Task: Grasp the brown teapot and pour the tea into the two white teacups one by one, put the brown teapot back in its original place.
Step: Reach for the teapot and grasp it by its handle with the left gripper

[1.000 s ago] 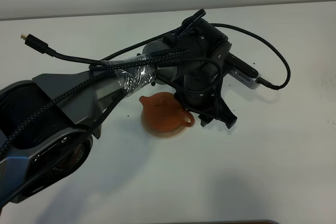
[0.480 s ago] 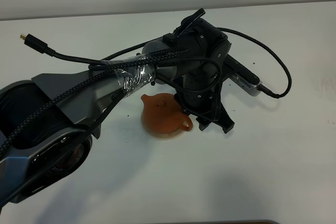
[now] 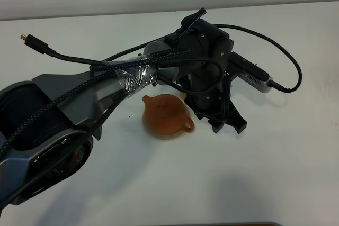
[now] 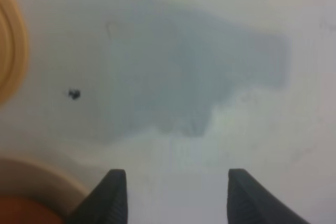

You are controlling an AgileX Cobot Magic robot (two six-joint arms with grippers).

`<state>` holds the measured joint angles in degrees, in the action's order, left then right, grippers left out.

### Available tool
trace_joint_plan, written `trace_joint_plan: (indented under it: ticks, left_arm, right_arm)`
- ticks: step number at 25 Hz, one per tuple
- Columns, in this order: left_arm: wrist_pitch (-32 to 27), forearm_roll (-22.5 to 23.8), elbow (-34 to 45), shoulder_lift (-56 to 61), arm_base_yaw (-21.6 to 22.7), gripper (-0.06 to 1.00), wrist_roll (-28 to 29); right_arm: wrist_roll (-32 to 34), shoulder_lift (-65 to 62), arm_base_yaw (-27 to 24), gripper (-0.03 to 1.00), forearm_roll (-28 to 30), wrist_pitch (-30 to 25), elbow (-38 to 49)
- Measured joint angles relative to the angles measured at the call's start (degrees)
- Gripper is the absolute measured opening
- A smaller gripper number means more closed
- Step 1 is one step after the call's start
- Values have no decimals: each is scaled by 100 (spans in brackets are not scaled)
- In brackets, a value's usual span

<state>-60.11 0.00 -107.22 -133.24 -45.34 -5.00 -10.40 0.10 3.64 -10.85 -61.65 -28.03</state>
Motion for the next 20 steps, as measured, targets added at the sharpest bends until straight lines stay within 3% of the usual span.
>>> trace_joint_plan:
  ticks: [13, 20]
  left_arm:
    - [-772, -67, 0, 0, 0, 43, -285]
    - [-796, 87, 0, 0, 0, 43, -359]
  right_arm:
    - [0, 0, 0, 24, 0, 0, 0]
    - [0, 0, 0, 24, 0, 0, 0]
